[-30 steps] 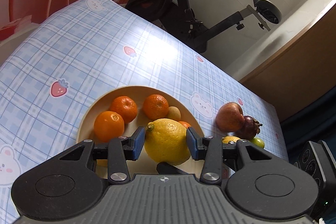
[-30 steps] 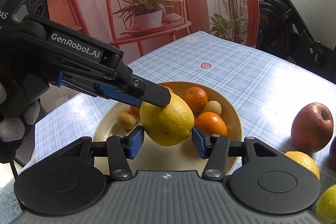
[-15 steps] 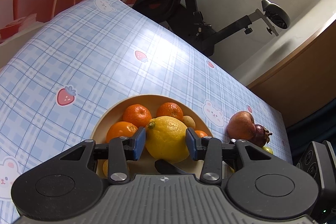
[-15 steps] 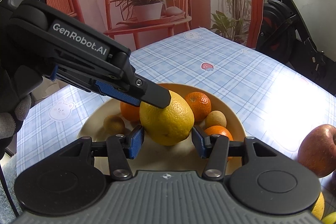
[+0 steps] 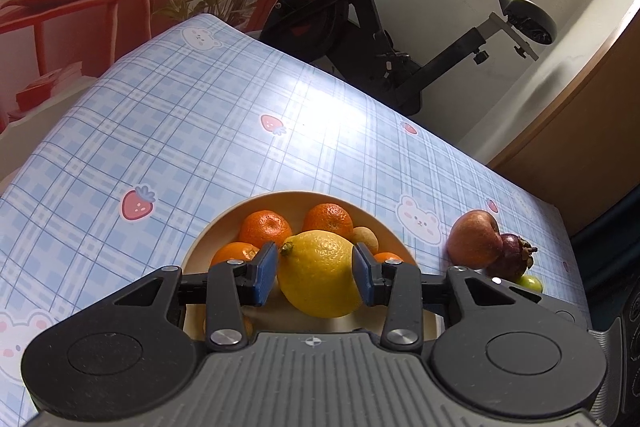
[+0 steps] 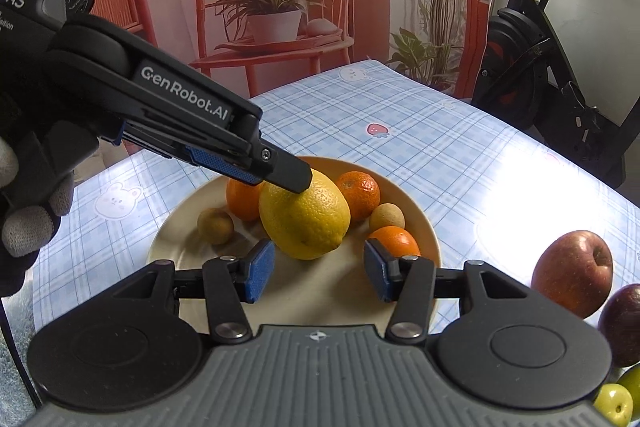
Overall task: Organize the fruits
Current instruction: 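Lower both lemons onto the plate and open both grippers, then move both grippers back toward the remaining yellow citrus fruits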
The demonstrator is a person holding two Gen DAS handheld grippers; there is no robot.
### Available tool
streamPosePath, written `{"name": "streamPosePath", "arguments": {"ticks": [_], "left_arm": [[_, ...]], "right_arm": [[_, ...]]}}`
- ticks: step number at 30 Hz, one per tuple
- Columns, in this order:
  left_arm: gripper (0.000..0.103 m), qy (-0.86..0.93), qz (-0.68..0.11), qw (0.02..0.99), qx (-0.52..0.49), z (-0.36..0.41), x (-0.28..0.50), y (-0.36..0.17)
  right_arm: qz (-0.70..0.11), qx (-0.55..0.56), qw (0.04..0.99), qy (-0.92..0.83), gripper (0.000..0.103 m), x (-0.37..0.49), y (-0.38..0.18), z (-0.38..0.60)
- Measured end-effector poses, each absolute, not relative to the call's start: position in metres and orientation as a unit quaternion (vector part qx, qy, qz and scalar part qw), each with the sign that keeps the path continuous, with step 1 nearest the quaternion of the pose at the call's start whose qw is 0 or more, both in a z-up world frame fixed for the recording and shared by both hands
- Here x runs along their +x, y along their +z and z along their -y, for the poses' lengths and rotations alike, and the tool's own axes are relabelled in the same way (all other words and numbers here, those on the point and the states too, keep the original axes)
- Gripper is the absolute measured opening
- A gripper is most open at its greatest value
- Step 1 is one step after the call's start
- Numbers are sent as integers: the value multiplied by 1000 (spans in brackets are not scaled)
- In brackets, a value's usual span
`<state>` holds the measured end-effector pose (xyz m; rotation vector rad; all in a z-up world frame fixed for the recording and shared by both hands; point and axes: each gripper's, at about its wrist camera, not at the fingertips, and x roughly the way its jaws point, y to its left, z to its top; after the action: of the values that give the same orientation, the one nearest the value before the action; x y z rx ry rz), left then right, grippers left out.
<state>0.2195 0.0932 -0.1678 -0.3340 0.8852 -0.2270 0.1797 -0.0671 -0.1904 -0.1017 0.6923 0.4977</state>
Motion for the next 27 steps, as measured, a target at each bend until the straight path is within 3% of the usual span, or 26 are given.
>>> {"name": "streamPosePath", "arguments": {"ticks": [16, 27], "left_arm": [[43, -141, -374, 913, -82, -20, 191, -132], [43, -181, -389, 901, -65, 15, 192, -139]], "right_arm": [[-276, 33, 951, 134, 52, 109, -172, 171], [-285, 53, 951, 103, 53, 94, -184, 201]]}}
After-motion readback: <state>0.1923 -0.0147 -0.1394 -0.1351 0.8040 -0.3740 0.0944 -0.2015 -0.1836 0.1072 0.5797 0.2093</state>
